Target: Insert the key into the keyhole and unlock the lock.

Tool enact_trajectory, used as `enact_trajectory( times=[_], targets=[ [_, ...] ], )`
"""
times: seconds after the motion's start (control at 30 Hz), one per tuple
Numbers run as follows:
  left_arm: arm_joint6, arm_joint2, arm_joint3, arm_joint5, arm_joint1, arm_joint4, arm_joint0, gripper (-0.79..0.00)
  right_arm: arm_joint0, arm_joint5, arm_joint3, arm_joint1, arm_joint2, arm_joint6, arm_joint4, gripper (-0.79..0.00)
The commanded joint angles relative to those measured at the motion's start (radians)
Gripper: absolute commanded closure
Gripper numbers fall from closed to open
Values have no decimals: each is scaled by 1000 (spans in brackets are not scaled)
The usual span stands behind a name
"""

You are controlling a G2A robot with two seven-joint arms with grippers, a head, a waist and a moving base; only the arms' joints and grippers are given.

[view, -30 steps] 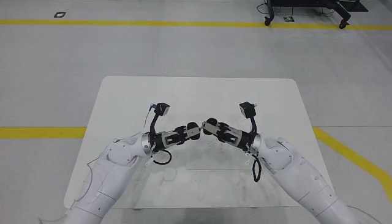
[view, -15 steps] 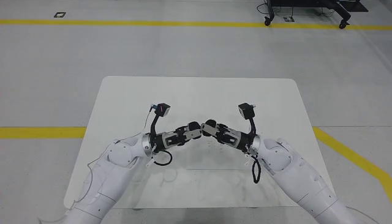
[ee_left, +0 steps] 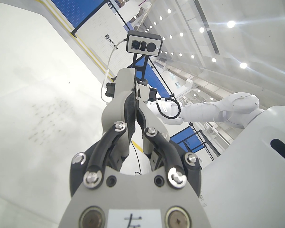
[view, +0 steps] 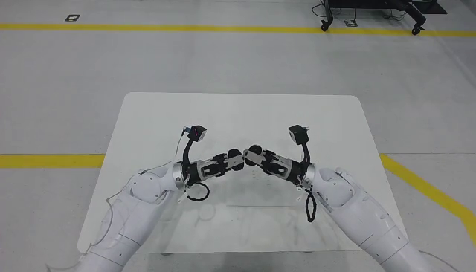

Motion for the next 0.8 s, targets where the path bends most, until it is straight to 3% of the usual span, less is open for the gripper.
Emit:
enact_trajectory(
  times=[0.0,0.2,0.63,0.77],
  targets=[
    [23,-4,1,-3,0,8,1,0,0,1,0,0,1,-1,0,-785],
    [99,-39,-2,-19,3,2,8,0,0,1,0,0,1,-1,0,-785],
    [98,-39,-5,-17,4,11,8,0,0,1,0,0,1,-1,0,-785],
    [109,-66,-81,28,15,226,12,0,-2,38,-10,0,16,-8,8,-785]
  ],
)
